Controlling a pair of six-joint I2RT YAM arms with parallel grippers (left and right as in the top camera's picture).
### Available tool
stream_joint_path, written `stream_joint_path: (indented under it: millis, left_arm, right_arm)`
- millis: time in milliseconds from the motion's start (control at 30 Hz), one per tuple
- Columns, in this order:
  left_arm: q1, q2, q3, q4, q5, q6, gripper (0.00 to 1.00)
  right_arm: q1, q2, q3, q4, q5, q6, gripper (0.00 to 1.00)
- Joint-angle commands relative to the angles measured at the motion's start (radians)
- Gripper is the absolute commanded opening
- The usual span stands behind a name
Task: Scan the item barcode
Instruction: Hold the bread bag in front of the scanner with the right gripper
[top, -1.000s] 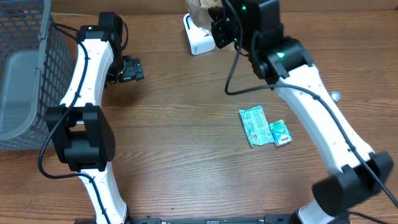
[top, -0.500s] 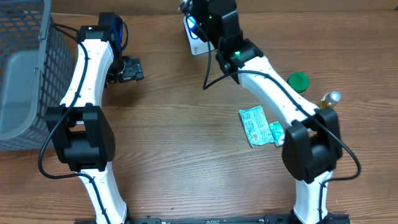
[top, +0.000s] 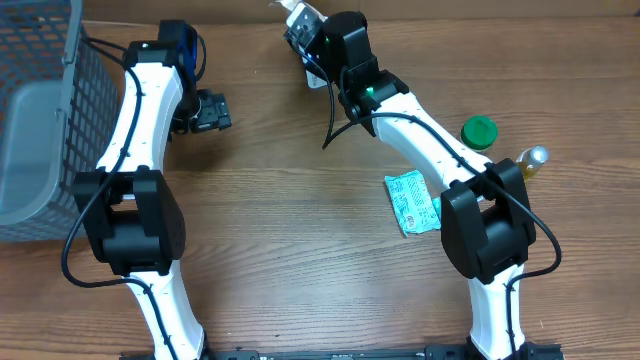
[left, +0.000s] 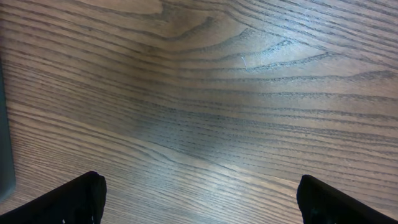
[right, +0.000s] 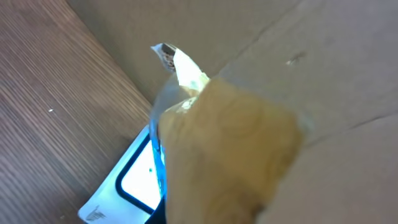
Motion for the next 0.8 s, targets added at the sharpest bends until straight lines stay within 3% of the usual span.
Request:
stream_joint_path:
  millis: [0, 333, 767]
  left_arm:
    - [-0.001, -0.023, 0.002, -0.002, -0.01, -0.014, 1.0]
    - [-0.001, -0.023, 0.002, -0.002, -0.01, -0.014, 1.0]
    - [-0.001, -0.023, 0.002, -0.002, -0.01, -0.014, 1.0]
  right_arm:
    - [0.002, -0.002, 0.013, -0.005, -0.009, 0.099, 0.04]
    - [0.004, -0.002, 0.013, -0.113, -0.116, 0.149, 0.04]
    - [-0.005, -0.003, 0.014, -0.07, -0.232, 0.285, 0.04]
